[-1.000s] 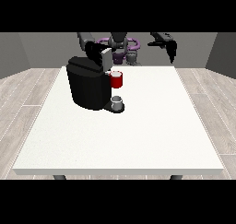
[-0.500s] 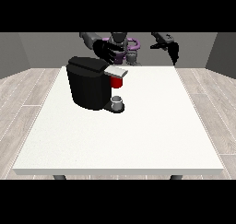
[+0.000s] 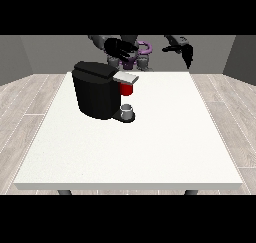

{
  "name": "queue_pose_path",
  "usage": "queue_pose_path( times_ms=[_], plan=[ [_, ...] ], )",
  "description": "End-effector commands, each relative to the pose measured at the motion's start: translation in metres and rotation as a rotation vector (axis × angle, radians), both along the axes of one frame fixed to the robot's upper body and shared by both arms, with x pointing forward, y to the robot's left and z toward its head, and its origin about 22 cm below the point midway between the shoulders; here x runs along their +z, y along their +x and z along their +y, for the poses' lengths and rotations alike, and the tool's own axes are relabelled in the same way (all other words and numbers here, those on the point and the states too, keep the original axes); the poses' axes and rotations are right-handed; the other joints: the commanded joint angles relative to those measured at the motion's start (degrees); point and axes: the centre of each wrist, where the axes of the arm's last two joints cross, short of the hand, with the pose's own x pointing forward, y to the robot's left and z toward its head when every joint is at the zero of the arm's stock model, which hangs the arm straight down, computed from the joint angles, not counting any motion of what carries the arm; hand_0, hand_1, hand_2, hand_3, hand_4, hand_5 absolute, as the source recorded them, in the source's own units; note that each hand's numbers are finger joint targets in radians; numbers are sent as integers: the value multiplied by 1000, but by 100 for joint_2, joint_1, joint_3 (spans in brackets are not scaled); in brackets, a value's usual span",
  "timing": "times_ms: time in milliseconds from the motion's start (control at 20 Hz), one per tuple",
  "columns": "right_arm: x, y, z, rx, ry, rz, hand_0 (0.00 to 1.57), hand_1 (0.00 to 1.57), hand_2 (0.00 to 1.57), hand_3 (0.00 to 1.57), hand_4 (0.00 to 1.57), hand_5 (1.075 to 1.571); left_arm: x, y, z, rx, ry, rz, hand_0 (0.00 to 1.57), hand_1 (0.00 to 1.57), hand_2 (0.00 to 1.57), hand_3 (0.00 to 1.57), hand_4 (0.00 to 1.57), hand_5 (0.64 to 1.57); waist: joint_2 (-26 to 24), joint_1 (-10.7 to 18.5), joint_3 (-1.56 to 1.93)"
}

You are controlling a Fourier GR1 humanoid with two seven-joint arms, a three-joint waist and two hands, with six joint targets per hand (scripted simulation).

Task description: Insert the coffee pod into the coffee machine and close the lid

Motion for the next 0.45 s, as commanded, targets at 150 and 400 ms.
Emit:
queue_pose_path(
  times_ms=[150, 400],
  plan=[
    [-56, -43, 16, 99, 131, 20, 0, 0, 0, 0, 275, 1571, -18, -6, -4, 29, 4, -7, 0, 0, 0, 0, 165, 1571, -388, -289, 1],
    [-106, -86, -2, 42, 233, 164, 0, 0, 0, 0, 157, 1571, -40, -24, 0, 76, -36, 54, 0, 0, 0, 0, 192, 1571, -925, -757, 1]
  ],
)
